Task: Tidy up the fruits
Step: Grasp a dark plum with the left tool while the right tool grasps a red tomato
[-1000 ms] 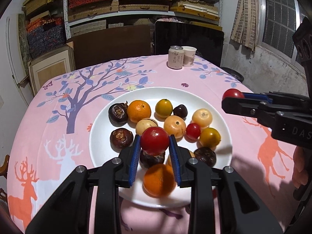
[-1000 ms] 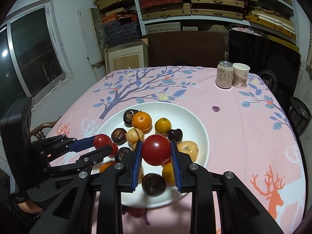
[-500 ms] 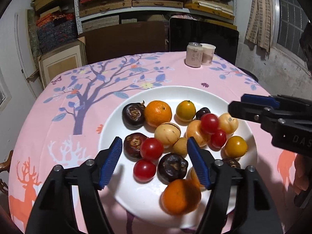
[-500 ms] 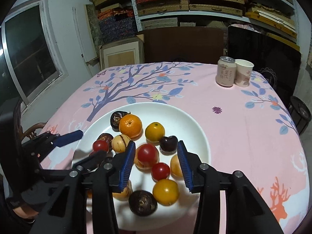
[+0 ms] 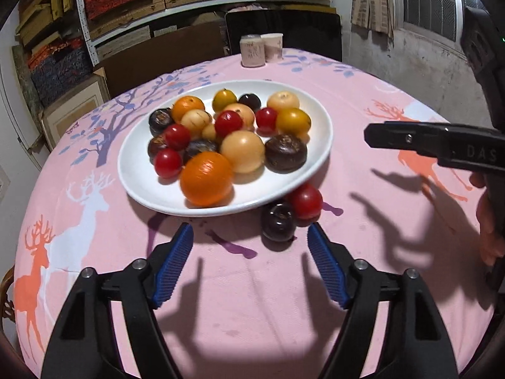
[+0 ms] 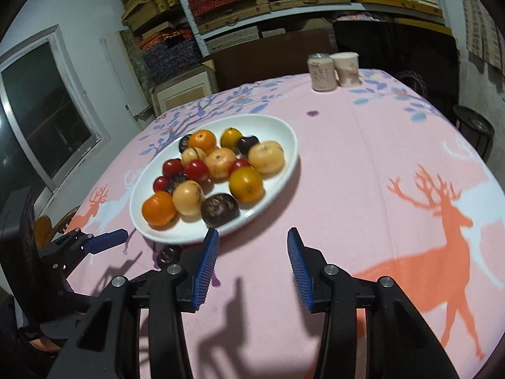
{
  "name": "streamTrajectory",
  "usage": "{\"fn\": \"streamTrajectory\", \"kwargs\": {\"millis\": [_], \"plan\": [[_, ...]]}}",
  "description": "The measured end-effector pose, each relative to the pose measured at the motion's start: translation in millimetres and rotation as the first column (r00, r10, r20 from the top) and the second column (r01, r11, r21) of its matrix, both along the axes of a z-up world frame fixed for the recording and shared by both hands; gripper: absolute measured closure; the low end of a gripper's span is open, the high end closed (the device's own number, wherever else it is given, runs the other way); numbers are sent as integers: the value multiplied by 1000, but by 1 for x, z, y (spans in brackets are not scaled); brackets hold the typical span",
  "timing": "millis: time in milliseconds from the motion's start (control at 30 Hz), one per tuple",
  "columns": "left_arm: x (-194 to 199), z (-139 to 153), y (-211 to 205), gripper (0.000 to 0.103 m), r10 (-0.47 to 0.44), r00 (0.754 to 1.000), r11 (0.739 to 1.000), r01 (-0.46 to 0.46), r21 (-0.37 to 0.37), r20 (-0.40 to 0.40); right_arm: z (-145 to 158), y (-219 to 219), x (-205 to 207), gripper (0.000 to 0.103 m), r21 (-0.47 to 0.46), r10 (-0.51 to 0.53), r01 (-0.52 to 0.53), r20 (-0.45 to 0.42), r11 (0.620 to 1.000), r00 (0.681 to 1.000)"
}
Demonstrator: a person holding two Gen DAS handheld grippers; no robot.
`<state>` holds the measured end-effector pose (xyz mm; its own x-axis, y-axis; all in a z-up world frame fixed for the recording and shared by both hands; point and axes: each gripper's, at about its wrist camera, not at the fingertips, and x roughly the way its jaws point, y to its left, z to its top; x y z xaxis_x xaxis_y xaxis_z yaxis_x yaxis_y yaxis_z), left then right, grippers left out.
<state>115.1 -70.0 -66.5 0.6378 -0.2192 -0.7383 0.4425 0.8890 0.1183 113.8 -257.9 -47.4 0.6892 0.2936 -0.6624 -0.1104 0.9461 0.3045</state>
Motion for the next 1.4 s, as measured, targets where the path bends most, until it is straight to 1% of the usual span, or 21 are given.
{"fn": "streamTrajectory", "kwargs": {"millis": [67,167,300,333,433,467,500,567,600,667,767,800,833,900,1033,1100,1200,1233,1267,1300,1400], "plan": [[7,-5,-2,38,20,999,1000,-21,-6,-24,-6,-6,-3,57,24,-15,15,-9,1000,1000],[13,-12,-3,39,26,999,1000,-27,-10,-40,-10,-8,-7,57,21,-16,16,-13,1000,1000],[15,-15,-8,46,16,999,1000,-16,7,-43,-12,-4,-12,58,12,5,-4,-13,1000,1000],[17,-16,-9,46,17,999,1000,-17,4,-49,-12,-2,-12,58,8,8,-8,-15,1000,1000],[24,-18,-6,46,19,997,999,-22,-32,-81,-13,4,-12,59,-7,23,-23,-20,1000,1000],[25,-18,-5,47,16,996,999,-20,-41,-85,-14,6,-13,61,-14,30,-31,-23,999,999],[24,-18,-5,55,6,996,999,-11,-52,-89,-15,8,-13,65,-20,40,-41,-28,999,999],[20,-16,-7,64,-18,997,998,13,-63,-81,-16,12,-13,68,-30,56,-57,-34,998,998],[16,-14,-7,71,-30,997,998,25,-66,-67,-16,14,-14,70,-35,60,-61,-35,998,998],[7,-9,-6,77,-50,998,996,46,-83,-48,-16,16,-14,70,-39,66,-68,-36,997,997],[1,-4,0,77,-66,997,992,62,-109,-35,-15,18,-13,70,-48,67,-69,-43,996,997],[2,-4,2,77,-66,997,991,60,-117,-43,-16,19,-13,70,-49,66,-69,-47,996,997],[6,-8,3,77,-66,995,991,57,-118,-71,-16,19,-12,70,-48,66,-69,-52,996,996],[14,-16,2,76,-49,992,994,37,-108,-114,-18,20,-10,70,-48,62,-65,-61,997,996],[24,-19,-4,74,-40,992,996,31,-82,-118,-22,22,-9,70,-45,58,-61,-68,997,996],[26,-20,-6,69,-43,992,996,34,-77,-116,-24,23,-10,70,-43,58,-61,-73,997,996],[25,-19,-4,69,-39,993,996,30,-80,-109,-21,26,-12,70,-50,67,-71,-67,996,995],[24,-16,-2,70,-38,994,995,29,-92,-100,-20,27,-13,70,-55,72,-76,-64,996,995],[21,-12,1,76,-44,995,994,35,-104,-90,-19,29,-13,70,-61,79,-83,-65,995,995],[17,-9,4,77,-45,996,993,36,-112,-81,-18,31,-13,70,-64,86,-90,-66,994,994],[1,9,22,77,-44,999,982,39,-184,-23,-17,40,-15,70,-86,123,-129,-71,988,990]]}}
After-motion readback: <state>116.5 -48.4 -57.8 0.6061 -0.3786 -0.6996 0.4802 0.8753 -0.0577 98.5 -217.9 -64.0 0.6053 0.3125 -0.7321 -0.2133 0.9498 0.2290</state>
